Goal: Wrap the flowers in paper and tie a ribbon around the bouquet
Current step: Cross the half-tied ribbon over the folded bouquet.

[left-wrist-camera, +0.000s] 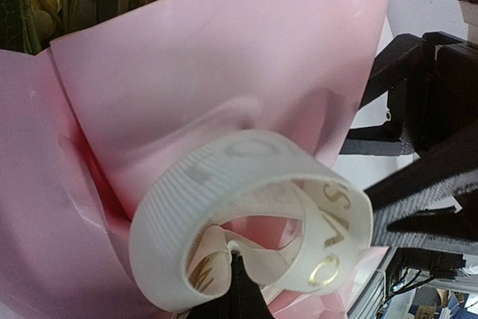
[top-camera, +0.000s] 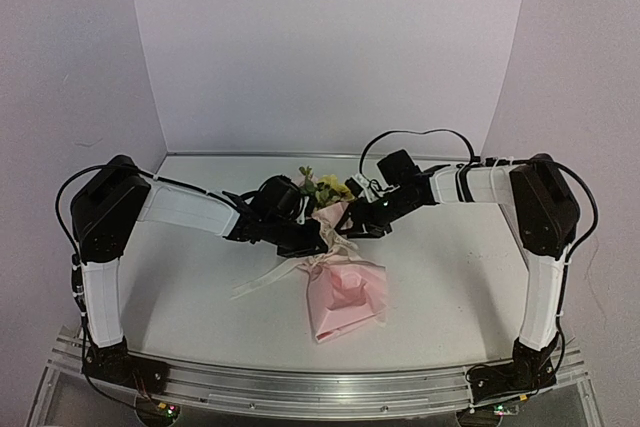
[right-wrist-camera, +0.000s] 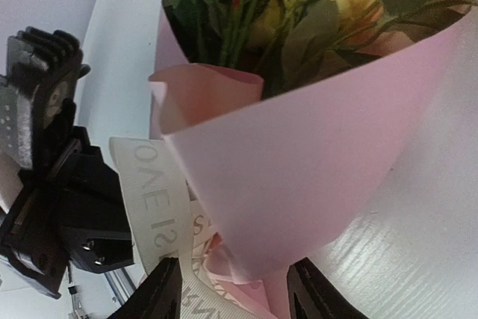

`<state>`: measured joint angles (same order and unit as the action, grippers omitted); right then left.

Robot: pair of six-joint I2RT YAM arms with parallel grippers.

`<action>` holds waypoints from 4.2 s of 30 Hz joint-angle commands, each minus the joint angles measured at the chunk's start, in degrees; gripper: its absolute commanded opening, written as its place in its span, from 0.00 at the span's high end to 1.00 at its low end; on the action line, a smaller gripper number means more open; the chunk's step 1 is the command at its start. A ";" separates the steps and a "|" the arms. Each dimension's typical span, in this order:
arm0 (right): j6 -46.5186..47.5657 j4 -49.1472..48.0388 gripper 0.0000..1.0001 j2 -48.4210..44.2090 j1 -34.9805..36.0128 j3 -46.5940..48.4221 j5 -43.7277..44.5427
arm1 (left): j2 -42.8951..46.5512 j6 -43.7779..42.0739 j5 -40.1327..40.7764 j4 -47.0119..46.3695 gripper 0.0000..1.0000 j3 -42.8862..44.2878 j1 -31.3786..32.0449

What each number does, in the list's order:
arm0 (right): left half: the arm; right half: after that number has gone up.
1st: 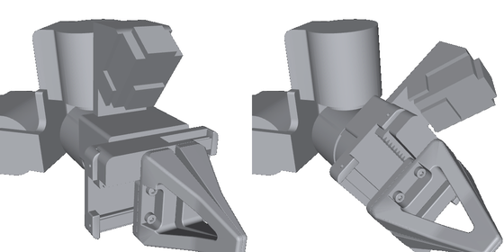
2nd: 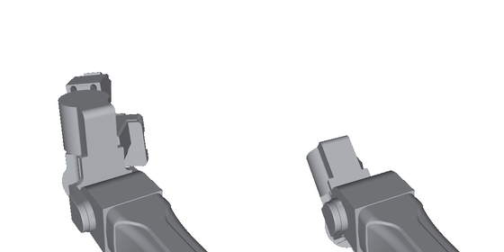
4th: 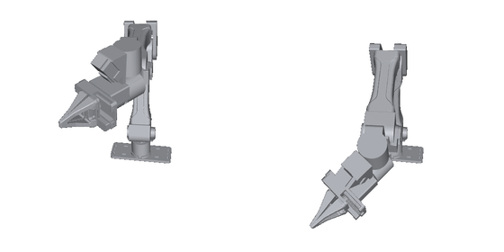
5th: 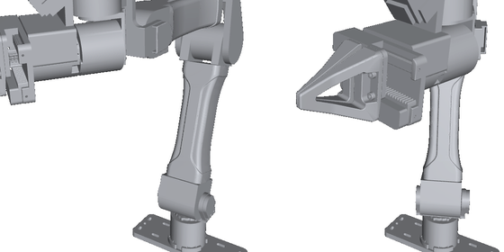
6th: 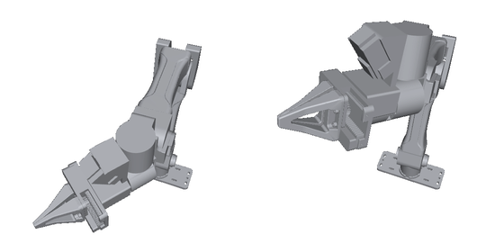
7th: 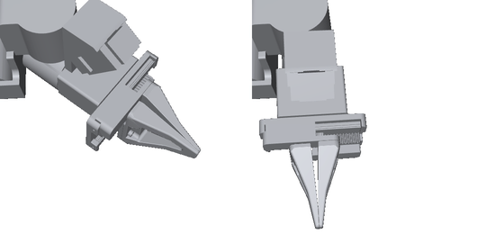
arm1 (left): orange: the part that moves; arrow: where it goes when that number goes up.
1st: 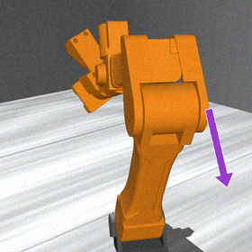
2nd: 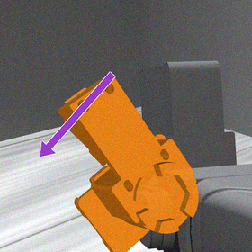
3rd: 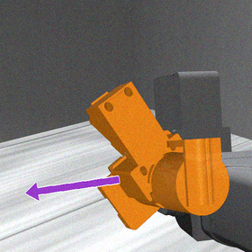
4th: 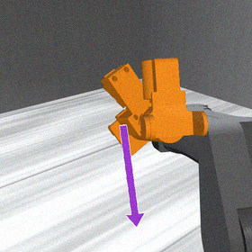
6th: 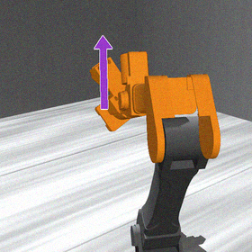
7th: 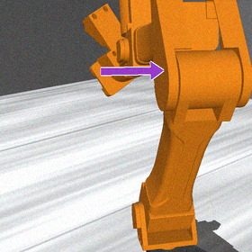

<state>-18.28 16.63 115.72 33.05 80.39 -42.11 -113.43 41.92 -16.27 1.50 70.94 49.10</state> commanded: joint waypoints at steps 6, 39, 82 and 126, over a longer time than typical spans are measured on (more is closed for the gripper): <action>0.32 -2.17 0.49 0.53 0.26 -0.81 -9.32 | 1.60 -1.23 1.67 3.34 1.00 1.07 0.21; 0.20 0.05 0.49 -10.68 3.88 -3.21 11.81 | 2.58 -1.29 1.51 3.19 1.00 0.67 0.21; 0.43 6.20 1.00 -17.30 10.13 -4.05 34.46 | 8.97 -1.37 -0.60 5.31 1.00 -0.25 0.21; -4.62 13.77 0.98 -5.19 20.77 2.57 40.77 | 22.16 1.02 0.84 15.78 1.00 -16.07 0.21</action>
<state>-19.09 26.61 109.39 53.47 79.30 -9.62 -94.34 42.52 -17.27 14.54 55.75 49.15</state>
